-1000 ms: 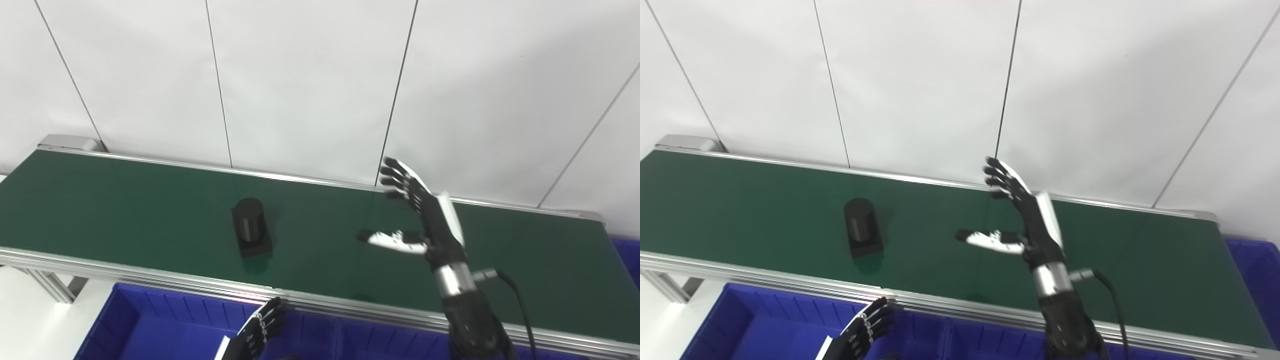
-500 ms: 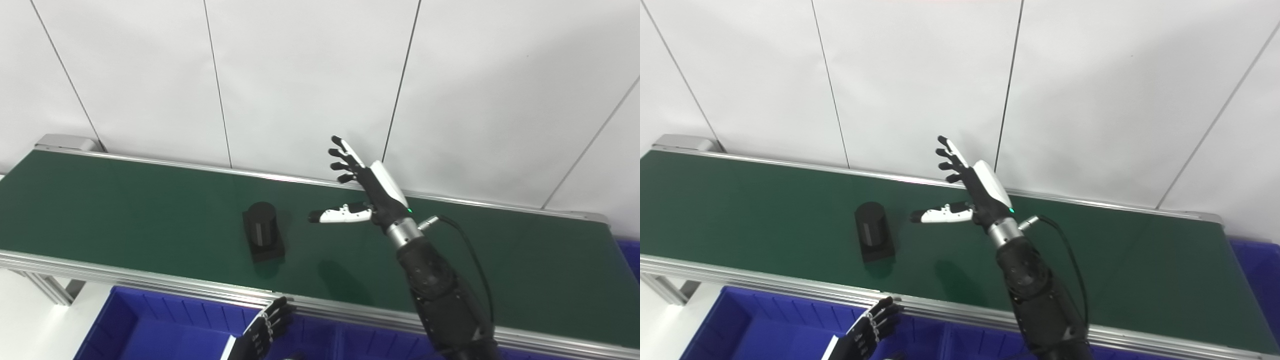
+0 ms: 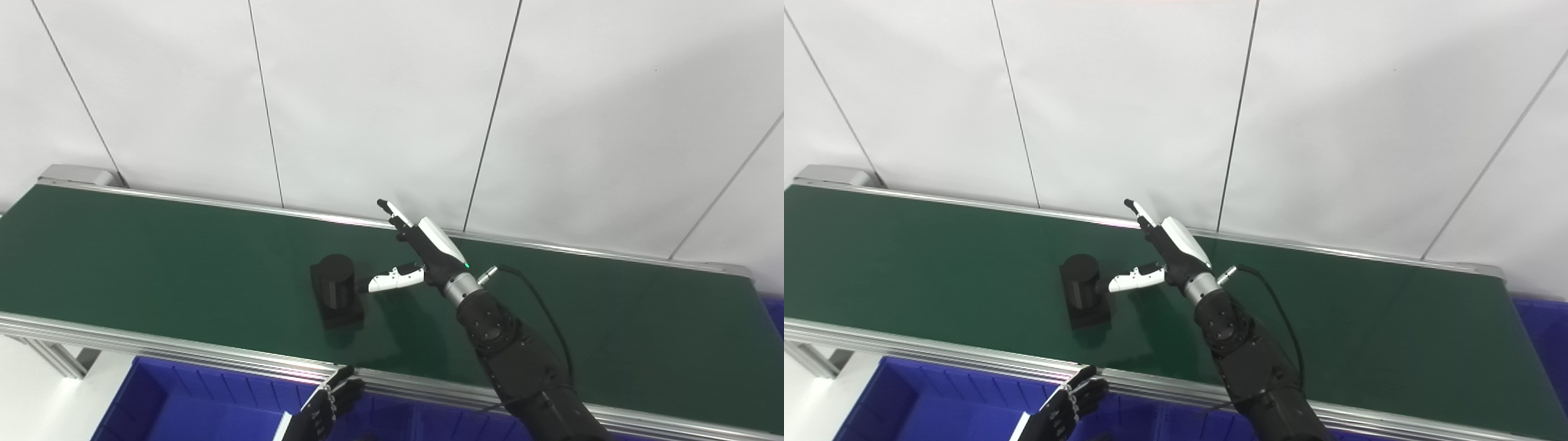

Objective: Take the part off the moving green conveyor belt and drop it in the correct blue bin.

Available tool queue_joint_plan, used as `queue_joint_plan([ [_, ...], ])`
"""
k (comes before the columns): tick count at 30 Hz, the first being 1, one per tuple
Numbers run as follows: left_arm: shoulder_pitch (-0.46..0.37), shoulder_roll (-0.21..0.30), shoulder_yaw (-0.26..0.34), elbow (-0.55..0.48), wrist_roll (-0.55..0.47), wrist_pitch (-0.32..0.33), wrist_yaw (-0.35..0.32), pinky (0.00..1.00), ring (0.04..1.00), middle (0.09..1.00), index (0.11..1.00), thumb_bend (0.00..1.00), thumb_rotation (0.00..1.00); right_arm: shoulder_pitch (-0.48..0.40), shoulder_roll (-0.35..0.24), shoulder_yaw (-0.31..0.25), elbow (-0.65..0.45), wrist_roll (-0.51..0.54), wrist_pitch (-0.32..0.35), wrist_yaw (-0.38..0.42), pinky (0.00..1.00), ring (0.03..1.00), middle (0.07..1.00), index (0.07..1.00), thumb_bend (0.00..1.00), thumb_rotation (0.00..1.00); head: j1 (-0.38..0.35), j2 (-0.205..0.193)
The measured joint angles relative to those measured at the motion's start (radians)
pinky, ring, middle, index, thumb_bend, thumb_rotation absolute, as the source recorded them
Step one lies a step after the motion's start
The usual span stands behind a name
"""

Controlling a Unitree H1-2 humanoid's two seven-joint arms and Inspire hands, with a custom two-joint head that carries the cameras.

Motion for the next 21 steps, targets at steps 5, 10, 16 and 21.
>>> queue_joint_plan([
  [5, 0.002, 0.000, -0.006, -0.001, 0.017, 0.000, 0.008, 0.86, 0.824, 0.853, 0.882, 0.54, 0.00, 0.000, 0.006, 0.035, 0.040, -0.019, -0.030, -0.002, 1.00, 1.000, 1.000, 1.000, 1.00, 0.37, 0.000, 0.000],
  [10, 0.005, -0.001, -0.007, -0.001, 0.017, 0.000, 0.011, 0.87, 0.826, 0.855, 0.884, 0.55, 0.00, 0.000, 0.009, 0.041, 0.063, -0.023, -0.031, -0.004, 1.00, 1.000, 1.000, 1.000, 1.00, 0.37, 0.002, 0.005],
  [16, 0.007, -0.001, -0.008, -0.003, 0.017, 0.000, 0.012, 0.87, 0.827, 0.856, 0.887, 0.53, 0.00, 0.012, 0.012, 0.062, 0.037, -0.029, -0.031, 0.000, 1.00, 1.000, 1.000, 1.000, 1.00, 0.35, 0.000, 0.017],
  [21, 0.008, -0.001, -0.012, -0.005, 0.018, 0.000, 0.017, 0.87, 0.822, 0.853, 0.885, 0.55, 0.00, 0.048, 0.033, 0.066, 0.028, -0.040, -0.033, -0.031, 0.95, 0.980, 0.985, 1.000, 1.00, 0.31, -0.003, 0.018],
])
